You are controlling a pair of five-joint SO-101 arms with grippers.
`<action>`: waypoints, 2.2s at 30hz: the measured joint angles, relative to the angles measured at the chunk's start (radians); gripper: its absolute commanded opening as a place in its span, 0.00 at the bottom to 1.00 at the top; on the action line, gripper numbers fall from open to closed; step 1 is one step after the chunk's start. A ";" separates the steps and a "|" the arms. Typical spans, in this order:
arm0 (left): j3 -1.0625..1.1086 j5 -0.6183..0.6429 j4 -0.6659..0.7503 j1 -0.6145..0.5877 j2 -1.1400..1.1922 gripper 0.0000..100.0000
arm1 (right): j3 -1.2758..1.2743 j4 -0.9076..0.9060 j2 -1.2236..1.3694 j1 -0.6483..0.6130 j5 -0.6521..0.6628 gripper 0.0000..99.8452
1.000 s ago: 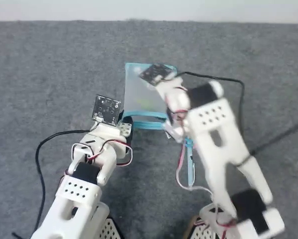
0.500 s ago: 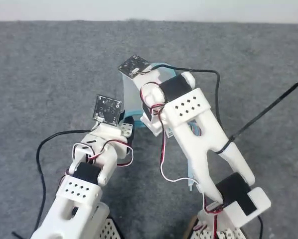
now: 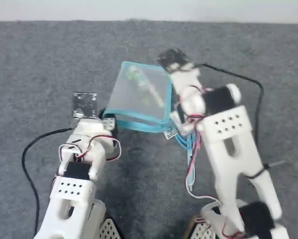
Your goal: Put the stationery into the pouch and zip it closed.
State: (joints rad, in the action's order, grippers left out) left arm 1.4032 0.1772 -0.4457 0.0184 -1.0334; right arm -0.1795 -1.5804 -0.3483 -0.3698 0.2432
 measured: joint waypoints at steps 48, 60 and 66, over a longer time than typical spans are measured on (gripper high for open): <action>0.000 0.003 0.000 0.002 0.000 0.01 | -0.842 0.582 -0.048 -0.020 -0.031 0.17; 0.000 0.003 0.000 0.002 0.000 0.01 | -0.872 0.617 -0.048 0.106 -0.031 0.01; 0.000 0.003 0.000 0.002 0.000 0.01 | -0.684 0.486 -0.083 0.299 -0.029 0.01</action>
State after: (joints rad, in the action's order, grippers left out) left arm 1.4032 0.1803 -0.4457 0.0199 -1.0334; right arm -0.8638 -1.0940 -0.4312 -0.0706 0.2140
